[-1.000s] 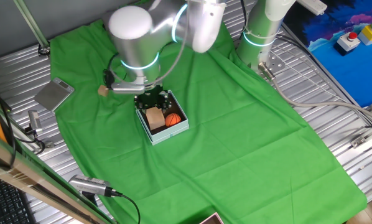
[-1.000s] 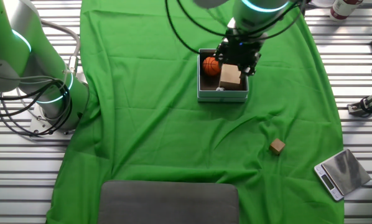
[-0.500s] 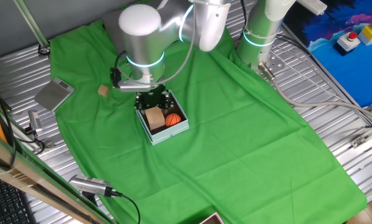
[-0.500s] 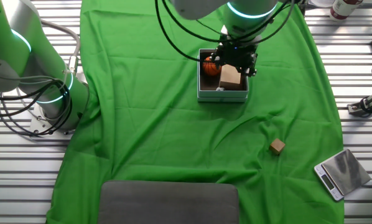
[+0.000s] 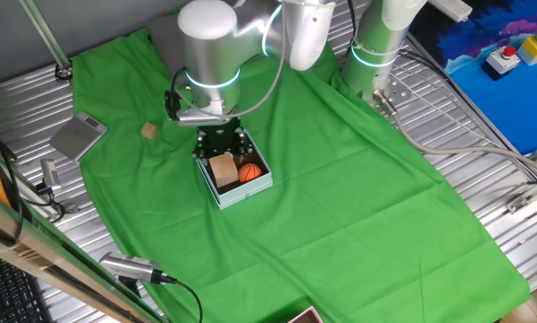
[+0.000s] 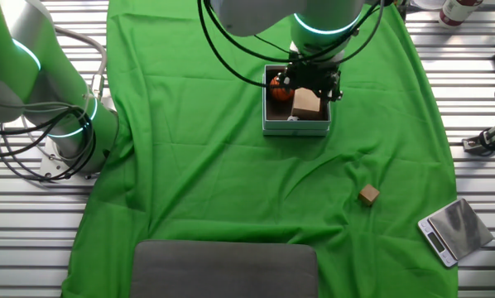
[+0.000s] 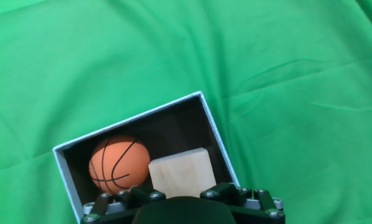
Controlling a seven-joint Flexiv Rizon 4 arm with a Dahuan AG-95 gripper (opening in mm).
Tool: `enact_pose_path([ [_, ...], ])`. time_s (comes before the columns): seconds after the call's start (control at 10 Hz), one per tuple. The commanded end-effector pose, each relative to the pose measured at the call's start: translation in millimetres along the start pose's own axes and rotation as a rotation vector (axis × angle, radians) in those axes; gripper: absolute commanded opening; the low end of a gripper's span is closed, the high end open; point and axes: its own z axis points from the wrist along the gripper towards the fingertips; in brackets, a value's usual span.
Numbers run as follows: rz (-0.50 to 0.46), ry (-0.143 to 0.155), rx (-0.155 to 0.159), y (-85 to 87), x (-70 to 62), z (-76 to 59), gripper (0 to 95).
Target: Take everything out of the gift box
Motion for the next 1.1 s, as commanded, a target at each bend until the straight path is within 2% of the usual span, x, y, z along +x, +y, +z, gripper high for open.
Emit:
enact_pose_path([
  [0.1,0.011,0.023,-0.01,-0.3,-0.2,1.0,76.0],
  [0.2,0.025,0.035,-0.023,-0.3,-0.2,0.8,76.0],
  [0.4,0.112,0.108,-0.136,-0.3,-0.2,0.8,76.0],
  [0.5,0.133,0.131,-0.155,-0.3,-0.2,0.8,76.0],
  [0.8,0.091,0.149,-0.16,-0.3,-0.2,0.8,76.0],
  [1.0,0.087,0.142,-0.162,-0.3,-0.2,0.8,76.0],
  [1.1,0.065,0.119,-0.164,-1.2,1.7,-0.4,76.0],
])
